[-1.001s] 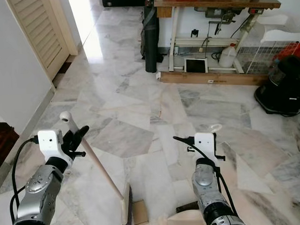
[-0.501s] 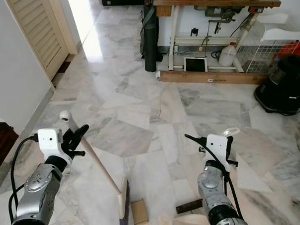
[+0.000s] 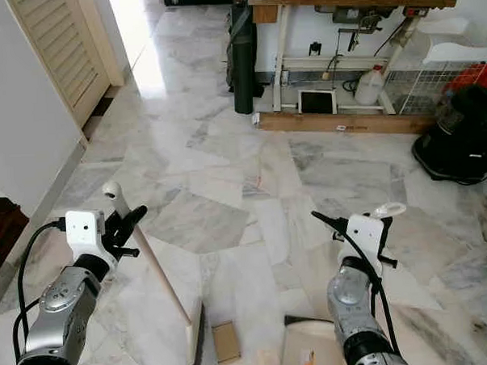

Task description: Sweep floor

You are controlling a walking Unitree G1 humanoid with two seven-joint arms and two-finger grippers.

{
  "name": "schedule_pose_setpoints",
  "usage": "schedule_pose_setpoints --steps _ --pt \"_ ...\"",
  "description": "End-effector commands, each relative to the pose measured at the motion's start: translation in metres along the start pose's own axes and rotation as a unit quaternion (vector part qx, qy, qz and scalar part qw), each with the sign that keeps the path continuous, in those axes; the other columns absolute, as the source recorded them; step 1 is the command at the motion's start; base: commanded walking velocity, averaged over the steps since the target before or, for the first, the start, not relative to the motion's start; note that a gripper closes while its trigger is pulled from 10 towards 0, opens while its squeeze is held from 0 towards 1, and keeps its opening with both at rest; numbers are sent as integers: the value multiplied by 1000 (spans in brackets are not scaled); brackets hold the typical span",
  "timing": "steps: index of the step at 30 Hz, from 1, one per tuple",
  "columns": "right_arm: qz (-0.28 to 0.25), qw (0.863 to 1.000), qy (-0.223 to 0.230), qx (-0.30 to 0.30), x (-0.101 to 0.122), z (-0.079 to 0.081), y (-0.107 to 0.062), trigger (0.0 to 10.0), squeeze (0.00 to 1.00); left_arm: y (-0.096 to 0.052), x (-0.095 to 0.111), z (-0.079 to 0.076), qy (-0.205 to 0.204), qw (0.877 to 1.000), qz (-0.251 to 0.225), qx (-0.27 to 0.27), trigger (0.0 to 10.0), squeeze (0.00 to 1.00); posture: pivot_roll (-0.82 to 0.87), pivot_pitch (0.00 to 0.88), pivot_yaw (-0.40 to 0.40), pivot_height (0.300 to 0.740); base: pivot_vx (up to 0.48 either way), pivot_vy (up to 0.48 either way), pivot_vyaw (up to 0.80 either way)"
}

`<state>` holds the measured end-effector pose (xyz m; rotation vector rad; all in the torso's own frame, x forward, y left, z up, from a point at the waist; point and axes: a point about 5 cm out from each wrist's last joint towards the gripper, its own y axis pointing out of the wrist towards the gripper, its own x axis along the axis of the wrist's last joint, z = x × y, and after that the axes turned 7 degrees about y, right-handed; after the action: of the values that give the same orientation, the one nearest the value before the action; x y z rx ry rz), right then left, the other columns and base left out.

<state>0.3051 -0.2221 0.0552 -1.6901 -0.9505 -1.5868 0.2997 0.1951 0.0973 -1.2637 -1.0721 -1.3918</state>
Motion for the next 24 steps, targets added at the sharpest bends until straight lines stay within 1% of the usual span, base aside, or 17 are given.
schedule_pose_setpoints --steps 1,2,4,7,11,13,20,22,24 --pt "-11 1000 9 11 6 3 4 10000 0 2 3 -1 3 1000 -10 -5 10000 0 58 71 -13 740 0 0 0" --pt "-11 1000 10 15 7 4 4 10000 0 2 3 -1 3 1000 -10 -5 10000 0 58 71 -13 740 0 0 0" --pt "-6 999 22 41 8 13 3 10000 0 1 3 -2 4 1000 -11 -6 10000 0 56 72 -14 740 0 0 0" --pt "-1 997 28 69 7 20 0 10000 0 0 2 -4 4 1000 -9 -9 10000 0 58 73 -15 740 0 0 0" --pt "11 995 18 98 1 27 -6 10000 0 0 1 -5 7 1000 -8 -13 10000 0 61 75 -15 740 0 0 0" --pt "20 994 17 109 -3 29 -9 10000 0 -1 1 -5 7 1000 -7 -13 10000 0 61 75 -15 740 0 0 0" --pt "23 993 11 112 -4 28 -8 10000 0 -2 1 -4 8 1000 -5 -16 10000 0 66 79 -16 740 0 0 0" --pt "20 993 9 113 -3 28 -7 10000 0 -2 1 -5 8 1000 -4 -18 10000 0 66 79 -16 740 0 0 0" --pt "6 993 10 115 3 29 -4 10000 0 -2 0 -7 6 1000 -3 -22 10000 0 66 79 -16 740 0 0 0"
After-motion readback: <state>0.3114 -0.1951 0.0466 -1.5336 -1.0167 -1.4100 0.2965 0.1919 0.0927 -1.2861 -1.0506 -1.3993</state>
